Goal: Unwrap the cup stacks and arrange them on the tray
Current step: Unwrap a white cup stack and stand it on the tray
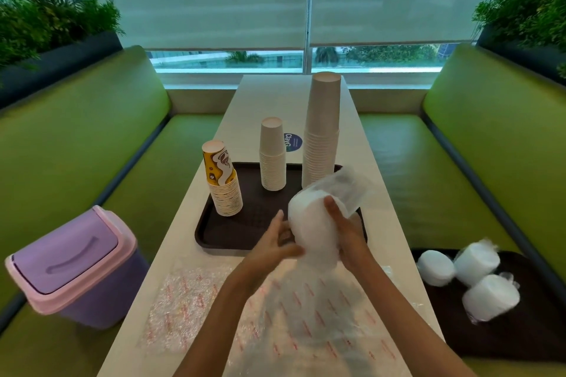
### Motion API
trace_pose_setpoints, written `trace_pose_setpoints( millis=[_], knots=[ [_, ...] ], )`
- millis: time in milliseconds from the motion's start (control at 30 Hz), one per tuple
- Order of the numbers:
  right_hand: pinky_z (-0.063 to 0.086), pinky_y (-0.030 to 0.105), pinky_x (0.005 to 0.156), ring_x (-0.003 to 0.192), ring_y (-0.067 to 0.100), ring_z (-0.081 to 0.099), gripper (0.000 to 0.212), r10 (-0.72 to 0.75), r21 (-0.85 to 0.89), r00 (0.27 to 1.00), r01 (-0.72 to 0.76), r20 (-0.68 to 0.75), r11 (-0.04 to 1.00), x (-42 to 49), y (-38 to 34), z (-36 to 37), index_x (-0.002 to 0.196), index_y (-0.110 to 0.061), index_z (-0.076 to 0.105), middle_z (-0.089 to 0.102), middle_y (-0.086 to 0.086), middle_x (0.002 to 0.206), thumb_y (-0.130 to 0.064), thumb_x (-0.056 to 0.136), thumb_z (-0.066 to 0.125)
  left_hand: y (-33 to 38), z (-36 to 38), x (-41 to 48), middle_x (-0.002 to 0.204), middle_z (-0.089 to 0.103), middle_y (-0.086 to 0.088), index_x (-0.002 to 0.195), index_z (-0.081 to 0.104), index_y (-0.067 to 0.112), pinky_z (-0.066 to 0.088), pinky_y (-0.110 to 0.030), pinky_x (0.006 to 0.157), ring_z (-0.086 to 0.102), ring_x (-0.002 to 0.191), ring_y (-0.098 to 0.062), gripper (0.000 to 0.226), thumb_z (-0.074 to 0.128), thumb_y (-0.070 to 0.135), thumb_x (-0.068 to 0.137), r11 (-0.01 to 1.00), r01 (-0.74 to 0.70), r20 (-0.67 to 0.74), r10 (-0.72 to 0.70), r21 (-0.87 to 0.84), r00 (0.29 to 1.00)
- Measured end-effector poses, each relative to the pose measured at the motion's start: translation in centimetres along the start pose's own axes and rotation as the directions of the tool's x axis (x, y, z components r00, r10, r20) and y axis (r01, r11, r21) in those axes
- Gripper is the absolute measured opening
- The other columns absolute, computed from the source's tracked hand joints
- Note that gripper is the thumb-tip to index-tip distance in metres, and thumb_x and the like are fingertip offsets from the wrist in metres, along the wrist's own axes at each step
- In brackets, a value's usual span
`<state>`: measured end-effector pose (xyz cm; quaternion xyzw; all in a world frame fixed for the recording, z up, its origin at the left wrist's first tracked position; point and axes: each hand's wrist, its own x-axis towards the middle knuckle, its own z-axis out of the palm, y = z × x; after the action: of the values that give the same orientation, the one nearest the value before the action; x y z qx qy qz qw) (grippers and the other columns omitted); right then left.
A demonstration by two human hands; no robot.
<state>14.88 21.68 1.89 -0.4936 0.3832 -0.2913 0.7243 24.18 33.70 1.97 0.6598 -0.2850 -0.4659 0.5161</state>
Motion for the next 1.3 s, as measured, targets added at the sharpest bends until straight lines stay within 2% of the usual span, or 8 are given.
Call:
trace_pose_setpoints(
  millis=[233,400,533,700,767,1067,1200,1300],
  knots=[
    [0.051,0.038,0.091,0.095,0.016,0.063,0.052,-0.132,-0.234,0.978,0.168,0.162,0.958,0.6,-0.1,0.3,0.119,-0.019,0.051,0.063,-0.003,0.103,-0.028,0.075,0.078,2.6,2.6,1.6,0.135,0.049,-0.003,0.14,0.036,0.028,0.05,-0.045,0.096,0.054,0.117,-0.022,0.099,0.047,0.086,0.061,0.988,-0.147,-0.369,0.151,0.04,0.917],
    [0.049,0.049,0.097,0.108,0.028,0.06,0.078,-0.046,0.021,0.999,0.045,0.019,0.999,0.0,-0.4,1.0,0.129,-0.018,0.049,0.062,0.007,0.116,-0.05,0.06,0.066,1.2,3.9,2.4,0.135,0.047,-0.002,0.137,0.038,0.026,0.049,-0.034,0.096,0.052,0.118,-0.018,0.074,0.048,0.07,0.078,0.966,-0.234,-0.439,0.257,0.107,0.861],
    [0.053,0.03,0.076,0.094,0.02,0.065,0.063,-0.079,0.117,0.997,0.081,-0.019,0.99,0.0,-0.7,1.0,0.124,-0.018,0.053,0.065,0.003,0.105,-0.051,0.071,0.06,0.4,4.5,2.6,0.14,0.041,0.001,0.14,0.03,0.031,0.05,-0.038,0.097,0.049,0.123,-0.017,0.082,0.05,0.074,0.073,0.956,-0.291,-0.49,0.271,0.038,0.829],
    [0.045,0.045,0.102,0.113,0.019,0.055,0.081,0.019,0.148,0.999,-0.012,-0.047,0.989,-1.6,2.4,2.8,0.13,-0.025,0.044,0.056,0.0,0.124,-0.063,0.063,0.065,0.9,6.0,2.2,0.131,0.037,0.014,0.134,0.026,0.04,0.045,-0.028,0.092,0.045,0.119,-0.009,0.1,0.038,0.095,0.052,0.935,-0.351,-0.631,0.243,-0.049,0.737],
    [0.044,0.052,0.103,0.121,0.023,0.054,0.1,0.035,0.175,0.999,-0.032,-0.011,0.984,-2.0,3.0,2.9,0.138,-0.028,0.041,0.056,0.001,0.13,-0.071,0.052,0.069,0.5,6.3,2.2,0.13,0.036,0.013,0.136,0.023,0.042,0.046,-0.029,0.09,0.045,0.117,-0.009,0.107,0.036,0.099,0.047,0.934,-0.35,-0.624,0.23,-0.074,0.747],
    [0.055,0.048,0.086,0.099,0.025,0.066,0.056,-0.052,0.058,0.996,0.048,0.068,0.997,0.4,0.5,-1.3,0.117,-0.023,0.058,0.068,0.008,0.109,-0.044,0.067,0.072,-1.3,2.1,1.3,0.144,0.041,-0.003,0.148,0.022,0.028,0.047,-0.029,0.097,0.047,0.126,-0.016,0.093,0.067,0.051,0.07,0.976,-0.209,-0.267,0.187,-0.056,0.945],
    [0.056,0.046,0.086,0.107,0.031,0.064,0.109,-0.093,-0.079,0.973,0.112,0.21,0.991,0.9,0.3,-2.3,0.127,-0.015,0.054,0.065,0.014,0.117,-0.065,0.037,0.088,1.6,0.7,1.7,0.14,0.041,0.003,0.151,0.011,0.024,0.051,-0.024,0.088,0.052,0.116,-0.011,0.102,0.07,0.052,0.073,0.967,-0.241,-0.274,0.21,-0.085,0.939],
    [0.058,0.036,0.076,0.104,0.029,0.064,0.108,-0.112,-0.136,0.956,0.154,0.272,0.979,1.1,-0.1,-2.1,0.118,-0.022,0.056,0.064,0.012,0.114,-0.07,0.026,0.086,3.2,1.2,1.7,0.132,0.041,0.008,0.147,0.019,0.027,0.053,-0.024,0.084,0.052,0.115,-0.012,0.095,0.068,0.049,0.069,0.962,-0.275,-0.289,0.261,-0.008,0.921]
  ],
)
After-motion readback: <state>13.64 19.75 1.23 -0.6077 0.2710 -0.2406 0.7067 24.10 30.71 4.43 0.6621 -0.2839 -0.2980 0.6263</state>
